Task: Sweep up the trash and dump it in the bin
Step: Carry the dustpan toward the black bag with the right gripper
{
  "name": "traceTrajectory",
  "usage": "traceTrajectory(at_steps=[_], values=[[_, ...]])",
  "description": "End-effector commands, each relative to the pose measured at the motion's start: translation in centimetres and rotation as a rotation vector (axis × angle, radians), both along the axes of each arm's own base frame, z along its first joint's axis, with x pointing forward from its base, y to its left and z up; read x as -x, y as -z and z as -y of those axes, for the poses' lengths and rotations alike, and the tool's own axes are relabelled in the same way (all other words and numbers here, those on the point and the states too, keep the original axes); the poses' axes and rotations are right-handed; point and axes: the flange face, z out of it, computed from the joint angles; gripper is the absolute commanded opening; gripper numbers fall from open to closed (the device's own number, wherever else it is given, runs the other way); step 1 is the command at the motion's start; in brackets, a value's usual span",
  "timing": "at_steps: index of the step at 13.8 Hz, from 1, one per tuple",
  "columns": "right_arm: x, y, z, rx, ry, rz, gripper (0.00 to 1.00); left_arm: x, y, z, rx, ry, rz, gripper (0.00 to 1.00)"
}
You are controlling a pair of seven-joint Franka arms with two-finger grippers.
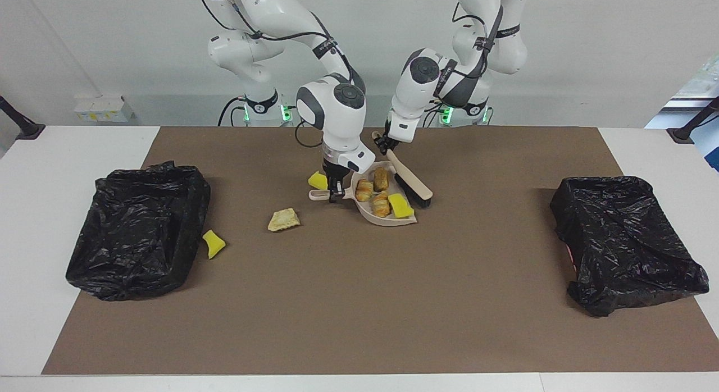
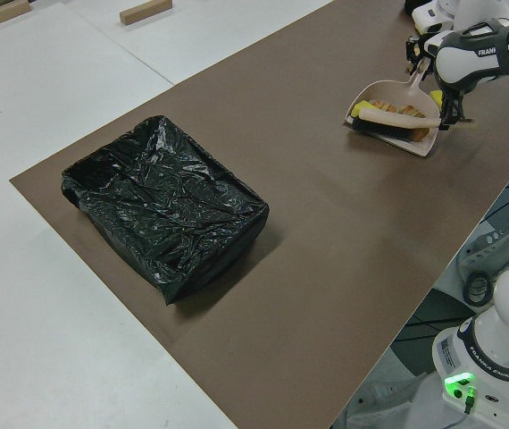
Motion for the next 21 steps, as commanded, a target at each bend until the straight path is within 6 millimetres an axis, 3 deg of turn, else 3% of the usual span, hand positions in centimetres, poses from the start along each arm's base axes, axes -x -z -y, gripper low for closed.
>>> traceTrajectory(at_steps=[1,7,9,10,13,16,19,21], values=[[0.3,0.5,0.3,-0.001,0.026,0.02,0.0,0.0,-0.4,-0.6,-0.027,0.032,-0.064,0.0],[-1.0,-1.4,1.8,-0.008,0.068,0.027,0.0,-0.3,-6.1,-6.4,-0.037,0.221,-0.131,0.0],[-1.6,-3.0,3.0,-0.004,0.093,0.035,0.0,0.8,-6.5,-6.9,-0.066,0.286,-0.129,0.0],[-2.1,-4.3,3.7,0.008,0.111,0.032,0.0,1.4,-6.4,-6.9,-0.074,0.301,-0.126,0.0],[-4.4,-7.9,6.6,0.011,0.119,-0.016,0.0,6.2,-4.2,-4.7,-0.116,0.397,-0.13,0.0],[-6.2,-10.4,11.0,-0.01,0.125,-0.057,0.0,11.2,-2.1,-2.5,-0.14,0.405,-0.105,0.0],[-7.6,-13.4,17.2,-0.01,0.144,-0.049,0.0,15.5,0.1,-0.3,-0.138,0.384,-0.05,0.0],[-8.0,-15.5,21.8,-0.013,0.18,-0.021,0.0,17.2,1.1,0.2,-0.132,0.393,-0.032,0.0]])
